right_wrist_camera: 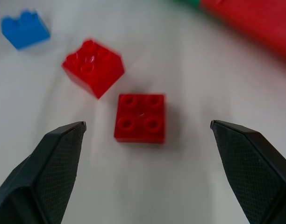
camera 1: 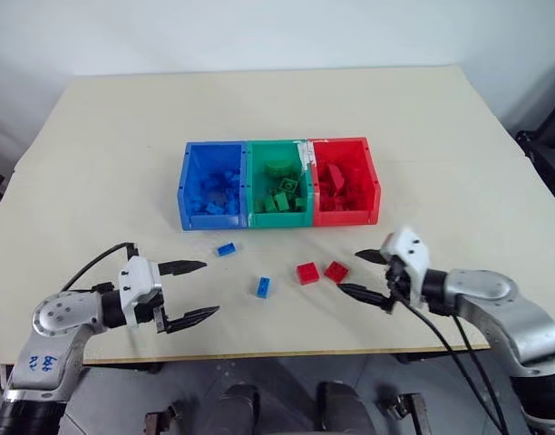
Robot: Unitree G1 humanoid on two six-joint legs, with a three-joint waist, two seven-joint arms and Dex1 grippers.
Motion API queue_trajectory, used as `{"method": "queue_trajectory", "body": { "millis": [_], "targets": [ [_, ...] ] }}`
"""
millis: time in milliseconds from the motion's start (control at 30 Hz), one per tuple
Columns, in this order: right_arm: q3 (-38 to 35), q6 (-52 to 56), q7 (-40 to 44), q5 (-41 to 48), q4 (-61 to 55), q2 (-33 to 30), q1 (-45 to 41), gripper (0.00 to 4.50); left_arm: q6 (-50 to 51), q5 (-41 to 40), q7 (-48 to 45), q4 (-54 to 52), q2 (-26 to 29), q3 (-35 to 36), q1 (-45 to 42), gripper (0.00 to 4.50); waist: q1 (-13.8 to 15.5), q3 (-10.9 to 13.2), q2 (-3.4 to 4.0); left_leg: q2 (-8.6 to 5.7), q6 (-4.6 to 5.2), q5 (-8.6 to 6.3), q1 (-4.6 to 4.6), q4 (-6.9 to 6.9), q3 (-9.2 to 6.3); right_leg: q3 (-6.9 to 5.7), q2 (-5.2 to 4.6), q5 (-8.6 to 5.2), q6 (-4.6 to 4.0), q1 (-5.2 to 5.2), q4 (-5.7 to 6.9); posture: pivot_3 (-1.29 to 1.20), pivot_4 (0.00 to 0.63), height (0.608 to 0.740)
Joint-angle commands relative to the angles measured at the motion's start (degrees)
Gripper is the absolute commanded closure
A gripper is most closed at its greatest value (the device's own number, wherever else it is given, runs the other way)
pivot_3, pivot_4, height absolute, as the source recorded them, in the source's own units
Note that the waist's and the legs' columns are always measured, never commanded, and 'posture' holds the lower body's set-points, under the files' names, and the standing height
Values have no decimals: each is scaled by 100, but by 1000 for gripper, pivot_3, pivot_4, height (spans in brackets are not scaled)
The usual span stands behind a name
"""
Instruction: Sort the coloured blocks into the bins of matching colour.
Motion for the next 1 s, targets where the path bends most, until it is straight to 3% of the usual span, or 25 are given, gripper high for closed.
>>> {"method": "queue_trajectory", "body": {
  "millis": [33,67,167,400,633,900,1000],
  "targets": [
    [281,85,-172,-217,-116,88,-156,32,33,-124,130,-324,-5,142,53,0,-10,0,0,1,0,0,0,-1,0,0,1,0,0,0,0,0,150,740],
    [366,89,-214,-271,-134,123,-196,32,43,-129,148,-342,-9,141,61,0,-17,0,-1,1,0,0,0,0,1,0,1,0,0,0,0,0,150,740],
    [565,179,-449,-501,-124,240,-365,630,54,-120,170,-388,-40,74,65,0,-51,-1,-1,1,-1,0,1,-1,1,-1,2,0,-1,0,2,0,150,740],
    [353,276,-416,-545,-395,49,-253,3056,64,-97,158,-304,-80,-59,-126,0,-51,-1,-2,1,-2,-1,3,-4,2,-1,2,-1,-3,-1,3,0,150,740],
    [-608,215,-537,23,22,416,-1194,3083,53,-101,199,-212,-148,-35,-198,0,-85,-1,-1,0,-2,-1,3,-3,9,0,3,-1,-2,-3,3,0,150,740],
    [-528,-485,-894,-580,2049,843,-2670,3083,140,-245,404,-246,-287,149,-193,0,-68,-1,-1,1,-4,-1,0,-10,6,0,2,-1,-5,-12,6,0,150,740],
    [-504,-767,-824,-687,2426,927,-2824,2041,178,-311,501,-313,-321,216,-173,0,-67,-1,-1,1,-3,-1,-3,-15,2,-4,2,-1,-5,-11,12,0,150,740]
  ]
}}
